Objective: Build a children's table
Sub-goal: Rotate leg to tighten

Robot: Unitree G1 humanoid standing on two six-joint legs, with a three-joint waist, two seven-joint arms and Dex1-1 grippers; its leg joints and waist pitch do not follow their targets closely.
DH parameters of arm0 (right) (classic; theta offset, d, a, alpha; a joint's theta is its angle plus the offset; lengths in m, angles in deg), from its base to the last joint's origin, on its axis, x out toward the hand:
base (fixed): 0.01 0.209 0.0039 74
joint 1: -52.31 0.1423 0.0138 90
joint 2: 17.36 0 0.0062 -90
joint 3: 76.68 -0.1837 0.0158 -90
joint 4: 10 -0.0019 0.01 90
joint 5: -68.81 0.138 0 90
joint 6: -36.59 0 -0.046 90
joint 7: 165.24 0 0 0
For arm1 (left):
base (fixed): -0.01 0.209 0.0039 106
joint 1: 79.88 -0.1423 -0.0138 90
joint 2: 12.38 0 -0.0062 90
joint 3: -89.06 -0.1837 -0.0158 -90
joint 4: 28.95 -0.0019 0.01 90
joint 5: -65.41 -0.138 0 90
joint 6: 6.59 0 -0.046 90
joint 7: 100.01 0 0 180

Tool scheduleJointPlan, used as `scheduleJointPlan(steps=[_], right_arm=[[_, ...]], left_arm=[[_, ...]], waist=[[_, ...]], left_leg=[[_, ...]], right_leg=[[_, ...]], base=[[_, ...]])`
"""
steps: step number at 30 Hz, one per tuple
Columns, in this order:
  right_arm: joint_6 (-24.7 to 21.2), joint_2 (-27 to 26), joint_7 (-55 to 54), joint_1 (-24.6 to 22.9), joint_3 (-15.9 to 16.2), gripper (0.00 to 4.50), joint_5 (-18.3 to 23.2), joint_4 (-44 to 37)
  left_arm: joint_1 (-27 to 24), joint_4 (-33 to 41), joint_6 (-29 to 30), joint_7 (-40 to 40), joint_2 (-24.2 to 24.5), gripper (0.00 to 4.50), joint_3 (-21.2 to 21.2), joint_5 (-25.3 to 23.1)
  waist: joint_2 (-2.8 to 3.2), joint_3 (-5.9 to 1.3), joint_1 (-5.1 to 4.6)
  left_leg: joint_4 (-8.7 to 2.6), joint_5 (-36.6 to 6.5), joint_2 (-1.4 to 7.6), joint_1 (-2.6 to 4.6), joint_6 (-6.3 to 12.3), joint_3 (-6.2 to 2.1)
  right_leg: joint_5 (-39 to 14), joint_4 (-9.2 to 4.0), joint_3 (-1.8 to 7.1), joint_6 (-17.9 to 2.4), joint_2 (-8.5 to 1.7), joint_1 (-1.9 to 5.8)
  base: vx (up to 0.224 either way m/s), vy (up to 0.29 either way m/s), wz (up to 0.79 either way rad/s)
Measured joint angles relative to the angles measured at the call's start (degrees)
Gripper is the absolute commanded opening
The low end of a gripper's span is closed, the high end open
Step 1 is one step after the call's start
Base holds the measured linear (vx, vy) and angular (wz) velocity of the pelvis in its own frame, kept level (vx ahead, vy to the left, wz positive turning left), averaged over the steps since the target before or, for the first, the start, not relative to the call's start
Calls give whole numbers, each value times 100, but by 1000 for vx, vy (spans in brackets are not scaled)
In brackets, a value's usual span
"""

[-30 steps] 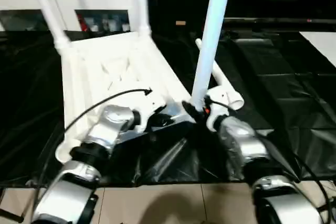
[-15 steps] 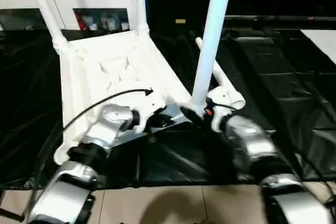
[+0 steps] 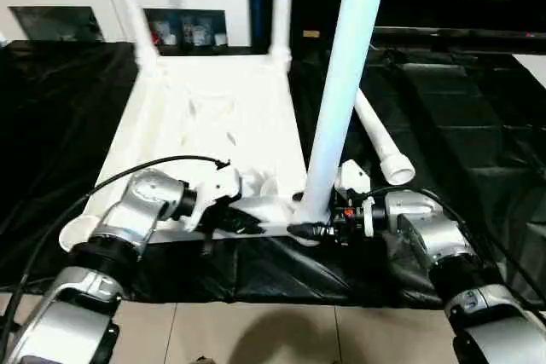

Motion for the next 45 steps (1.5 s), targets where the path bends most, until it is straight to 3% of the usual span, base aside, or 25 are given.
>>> scheduleJointPlan(steps=[5,12,15,21,27,28,32,33,35,42,45], right_arm=[[-98,20,147,44,45,286,4,-10],[-157,-78,44,39,5,274,10,-9],[-140,-294,-776,-22,-188,272,-23,30],[-80,-890,-3368,-42,-813,272,-158,322],[-26,-1309,-4922,111,-1033,272,-266,555],[-1,-1323,-5017,111,-1052,328,-270,559],[101,-1351,-5047,111,-1072,342,-295,604],[113,-1341,-5039,111,-1072,375,-306,604],[163,-1262,-4845,111,-1050,385,-349,600],[122,-648,-3206,-4,-718,387,-263,286],[118,-349,-2410,-177,-543,387,-188,-18]], left_arm=[[0,-9,-51,127,33,0,-3,-1],[0,-13,-27,96,41,0,1,6],[36,-103,82,-415,-81,0,89,-53],[215,-264,694,-1912,-798,0,259,-286],[235,-203,1062,-2675,-1201,0,336,-396],[235,-185,1100,-2715,-1244,0,337,-401],[236,-146,1110,-2714,-1284,0,331,-439],[236,-135,1114,-2702,-1284,0,330,-441],[235,-112,1114,-2670,-1282,0,324,-441],[108,102,928,-2073,-980,0,274,-304],[43,158,791,-1645,-798,0,263,-218]], waist=[[0,0,18],[-2,1,12],[-7,2,-17],[-12,1,-176],[-5,-4,-251],[-4,-5,-270],[10,-13,-292],[10,-13,-290],[13,-14,-286],[31,-9,-281],[33,-9,-233]], left_leg=[[-2,0,0,-1,0,0],[0,0,1,1,-1,0],[6,5,0,21,-7,0],[9,8,-12,40,-12,-1],[3,8,-13,44,-12,-5],[5,8,-14,42,-12,-5],[5,8,-16,35,-12,-6],[4,8,-16,34,-12,-7],[1,7,-16,27,-11,-7],[-18,3,-12,-15,-5,-9],[-27,4,-8,-25,-2,-11]], right_leg=[[0,-1,0,0,0,0],[0,3,0,1,0,-1],[4,11,4,0,1,10],[-4,-5,22,22,0,34],[-5,-6,18,24,1,38],[-5,-7,19,24,1,39],[-4,-11,20,23,1,37],[-3,-10,20,23,1,37],[-3,-10,19,22,1,31],[3,-11,6,10,1,9],[-5,-12,-3,15,4,0]], base=[[0,0,0],[0,0,0],[0,0,0],[0,0,0],[0,0,0],[0,0,0],[0,0,0],[0,0,0],[0,0,0],[0,0,0],[0,0,0]])
